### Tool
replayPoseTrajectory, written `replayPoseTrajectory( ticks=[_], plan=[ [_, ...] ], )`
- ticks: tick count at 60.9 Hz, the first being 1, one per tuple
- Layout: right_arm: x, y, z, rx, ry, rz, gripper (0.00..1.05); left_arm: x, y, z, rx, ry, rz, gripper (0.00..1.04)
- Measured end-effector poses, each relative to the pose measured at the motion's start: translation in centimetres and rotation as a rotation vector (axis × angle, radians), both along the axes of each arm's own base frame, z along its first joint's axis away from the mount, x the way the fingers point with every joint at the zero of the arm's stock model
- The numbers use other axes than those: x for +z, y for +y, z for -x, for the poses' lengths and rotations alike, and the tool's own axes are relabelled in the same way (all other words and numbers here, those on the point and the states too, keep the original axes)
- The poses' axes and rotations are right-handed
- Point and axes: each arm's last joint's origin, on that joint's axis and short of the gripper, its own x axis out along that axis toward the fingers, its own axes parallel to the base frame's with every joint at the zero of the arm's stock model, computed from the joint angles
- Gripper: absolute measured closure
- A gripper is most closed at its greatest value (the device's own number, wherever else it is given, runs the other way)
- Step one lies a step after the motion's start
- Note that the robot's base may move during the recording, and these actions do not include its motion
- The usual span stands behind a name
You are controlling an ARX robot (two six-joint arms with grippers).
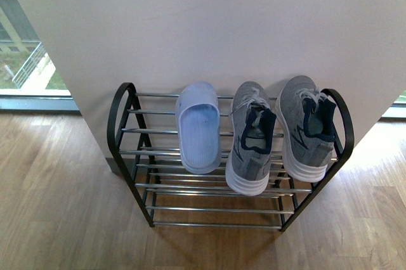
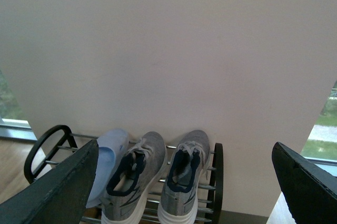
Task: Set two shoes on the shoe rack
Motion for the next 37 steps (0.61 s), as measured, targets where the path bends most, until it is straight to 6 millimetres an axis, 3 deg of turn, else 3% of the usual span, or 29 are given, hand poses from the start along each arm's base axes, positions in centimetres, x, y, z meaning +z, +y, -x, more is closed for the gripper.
replayPoseTrajectory(
  ticks=[8,17,28,37],
  plan=[
    [0.0,0.0,0.0,0.0,0.0,0.0,0.09,0.0,0.0,0.0,0.001,0.002,0.003,1.03],
    [0.0,0.0,0.0,0.003,0.0,0.0,0.09,-0.3,0.1,-1.3,0.034,0.149,0.191,1.03],
    [0.0,0.0,0.0,0.004,0.0,0.0,0.09,-1.1,0.5,-5.6,0.065,0.255,0.437,1.03],
    [0.0,0.0,0.0,0.004,0.0,0.0,0.09,-2.7,-1.2,-9.1,0.042,0.373,0.546,1.03]
  ],
)
